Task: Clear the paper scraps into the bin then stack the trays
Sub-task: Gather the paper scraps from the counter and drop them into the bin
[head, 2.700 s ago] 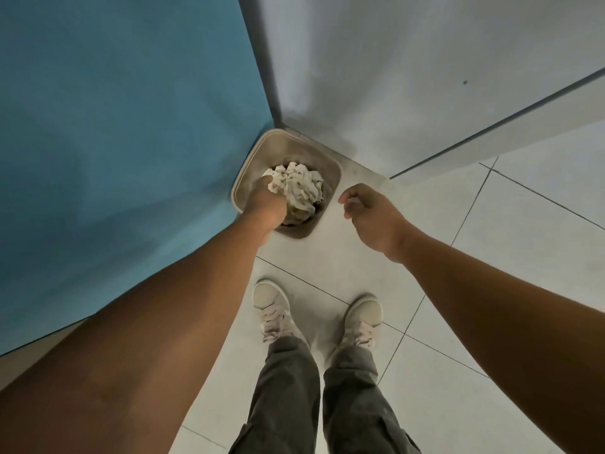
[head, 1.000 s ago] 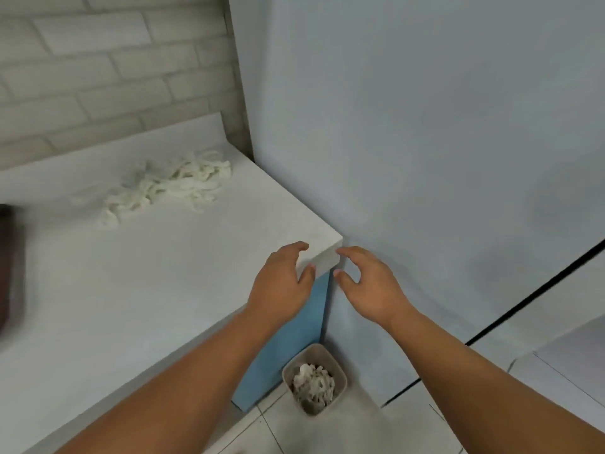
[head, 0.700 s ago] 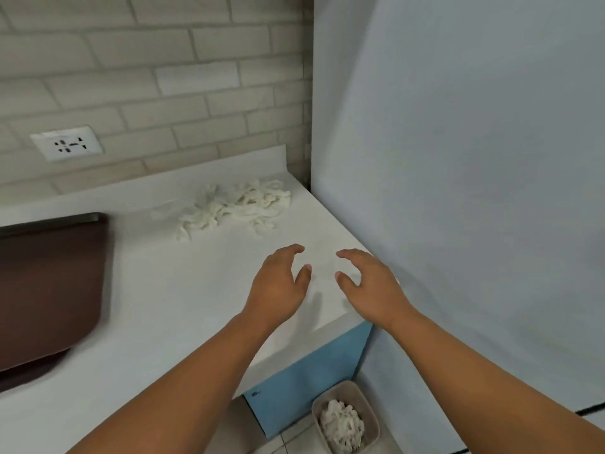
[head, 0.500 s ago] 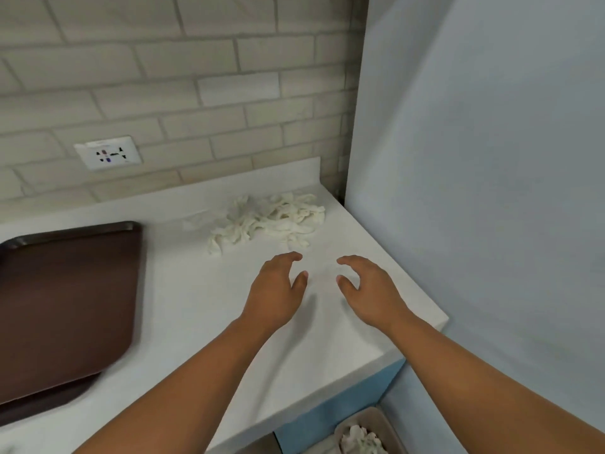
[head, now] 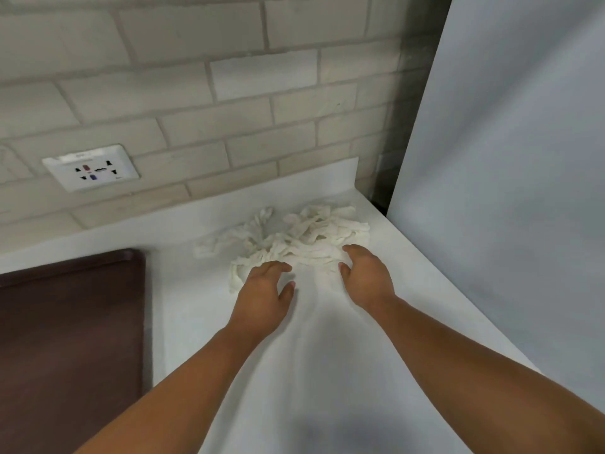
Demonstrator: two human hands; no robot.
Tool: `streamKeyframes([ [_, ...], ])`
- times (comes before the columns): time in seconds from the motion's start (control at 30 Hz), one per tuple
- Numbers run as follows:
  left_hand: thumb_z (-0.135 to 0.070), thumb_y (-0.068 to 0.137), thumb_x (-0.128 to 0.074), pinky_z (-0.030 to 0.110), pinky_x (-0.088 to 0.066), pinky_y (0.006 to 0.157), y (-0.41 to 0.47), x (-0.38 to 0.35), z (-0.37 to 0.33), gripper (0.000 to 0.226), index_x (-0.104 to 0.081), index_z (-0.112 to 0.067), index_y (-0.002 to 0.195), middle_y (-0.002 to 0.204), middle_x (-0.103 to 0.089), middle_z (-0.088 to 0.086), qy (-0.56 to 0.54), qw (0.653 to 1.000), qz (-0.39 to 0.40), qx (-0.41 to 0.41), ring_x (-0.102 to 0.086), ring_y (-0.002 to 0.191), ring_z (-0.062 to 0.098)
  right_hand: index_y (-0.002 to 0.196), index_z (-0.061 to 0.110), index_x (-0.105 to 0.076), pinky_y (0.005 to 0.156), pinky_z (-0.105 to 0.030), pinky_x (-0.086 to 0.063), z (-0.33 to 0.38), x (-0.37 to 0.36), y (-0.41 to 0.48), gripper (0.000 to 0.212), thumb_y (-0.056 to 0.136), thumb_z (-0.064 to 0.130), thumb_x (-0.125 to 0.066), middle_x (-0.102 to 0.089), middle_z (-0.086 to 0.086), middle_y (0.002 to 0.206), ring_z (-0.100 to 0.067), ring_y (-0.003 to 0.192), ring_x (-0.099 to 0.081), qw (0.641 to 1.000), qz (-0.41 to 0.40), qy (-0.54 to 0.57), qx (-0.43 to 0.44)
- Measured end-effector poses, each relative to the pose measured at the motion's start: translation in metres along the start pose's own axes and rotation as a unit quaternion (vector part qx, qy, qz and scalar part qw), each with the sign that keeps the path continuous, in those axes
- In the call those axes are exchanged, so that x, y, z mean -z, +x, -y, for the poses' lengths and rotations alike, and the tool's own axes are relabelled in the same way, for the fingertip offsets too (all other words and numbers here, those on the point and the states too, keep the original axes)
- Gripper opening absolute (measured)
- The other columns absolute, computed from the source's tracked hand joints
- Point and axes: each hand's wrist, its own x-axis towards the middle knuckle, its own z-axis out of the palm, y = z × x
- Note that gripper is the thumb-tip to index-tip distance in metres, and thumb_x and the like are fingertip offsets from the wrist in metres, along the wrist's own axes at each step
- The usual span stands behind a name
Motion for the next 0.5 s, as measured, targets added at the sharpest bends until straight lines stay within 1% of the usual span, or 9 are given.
streamKeyframes([
  [0.07,-0.029,0.095,-0.059,0.022,-0.038,0.097,0.006,-0.001,0.01,0.031,-0.061,-0.023,0.126,0.131,-0.058,-0.007,-0.003,1.0,-0.001,0.002,-0.046,0.126,0.016,0.147,0.017,-0.04,0.109,-0.031,-0.035,0.0,-0.009,0.015,0.048,0.1,0.028,-0.046,-0.04,-0.002,0.152,-0.02,0.136,-0.042,1.0,0.002,-0.019,-0.019],
  [0.1,-0.029,0.095,-0.06,0.022,-0.038,0.096,0.009,-0.001,0.014,0.03,-0.062,-0.023,0.124,0.13,-0.058,-0.009,-0.004,1.0,-0.003,0.0,-0.047,0.125,0.015,0.147,0.017,-0.039,0.109,-0.032,-0.035,0.0,-0.012,0.021,0.048,0.1,0.028,-0.046,-0.041,-0.003,0.151,-0.021,0.135,-0.043,0.999,0.004,-0.023,-0.028],
  [0.2,-0.028,0.094,-0.062,0.022,-0.04,0.094,0.016,-0.002,0.024,0.028,-0.063,-0.024,0.121,0.126,-0.06,-0.01,-0.01,1.0,-0.009,-0.009,-0.049,0.121,0.015,0.141,0.015,-0.048,0.103,-0.032,-0.041,-0.003,-0.018,0.037,0.044,0.099,0.027,-0.049,-0.055,-0.006,0.138,-0.025,0.125,-0.052,0.998,0.014,-0.027,-0.05],
  [0.27,-0.026,0.093,-0.064,0.021,-0.038,0.093,0.021,-0.003,0.028,0.027,-0.064,-0.022,0.12,0.124,-0.061,-0.009,-0.013,1.0,-0.014,-0.011,-0.05,0.119,0.016,0.128,0.011,-0.061,0.095,-0.031,-0.047,-0.006,-0.02,0.043,0.033,0.099,0.023,-0.05,-0.065,-0.01,0.122,-0.027,0.112,-0.06,0.998,0.011,-0.031,-0.05],
  [0.3,-0.025,0.092,-0.065,0.021,-0.037,0.093,0.024,-0.003,0.029,0.027,-0.064,-0.022,0.119,0.123,-0.061,-0.008,-0.015,1.0,-0.016,-0.01,-0.051,0.118,0.017,0.117,0.009,-0.066,0.088,-0.031,-0.049,-0.006,-0.019,0.044,0.027,0.099,0.02,-0.049,-0.067,-0.011,0.113,-0.028,0.103,-0.063,0.998,0.011,-0.032,-0.046],
  [0.37,-0.023,0.091,-0.066,0.021,-0.036,0.093,0.029,-0.004,0.028,0.026,-0.065,-0.021,0.117,0.122,-0.062,-0.007,-0.019,1.0,-0.022,-0.011,-0.053,0.116,0.018,0.094,0.006,-0.068,0.072,-0.028,-0.043,-0.004,-0.016,0.044,0.025,0.099,0.016,-0.046,-0.064,-0.011,0.097,-0.028,0.092,-0.062,0.999,0.012,-0.029,-0.035],
  [0.4,-0.023,0.091,-0.066,0.021,-0.035,0.093,0.032,-0.005,0.027,0.026,-0.065,-0.021,0.117,0.121,-0.063,-0.006,-0.022,0.999,-0.026,-0.012,-0.053,0.115,0.018,0.087,0.006,-0.065,0.07,-0.026,-0.038,-0.002,-0.014,0.043,0.026,0.1,0.017,-0.046,-0.06,-0.01,0.093,-0.027,0.089,-0.06,0.999,0.007,-0.015,-0.033],
  [0.43,-0.022,0.091,-0.066,0.02,-0.034,0.094,0.033,-0.005,0.025,0.026,-0.065,-0.02,0.116,0.121,-0.063,-0.005,-0.025,0.999,-0.03,-0.011,-0.053,0.115,0.018,0.085,0.007,-0.063,0.071,-0.025,-0.036,0.0,-0.011,0.041,0.026,0.1,0.022,-0.048,-0.057,-0.009,0.092,-0.024,0.086,-0.058,0.999,-0.002,0.015,-0.032],
  [0.5,-0.02,0.091,-0.066,0.019,-0.033,0.096,0.035,-0.005,0.021,0.026,-0.065,-0.019,0.117,0.121,-0.063,-0.004,-0.034,0.999,-0.039,-0.006,-0.052,0.116,0.018,0.088,0.009,-0.06,0.075,-0.023,-0.036,0.006,-0.002,0.037,0.028,0.095,0.036,-0.058,-0.054,-0.005,0.093,-0.018,0.084,-0.052,0.996,-0.027,0.079,-0.036],
])
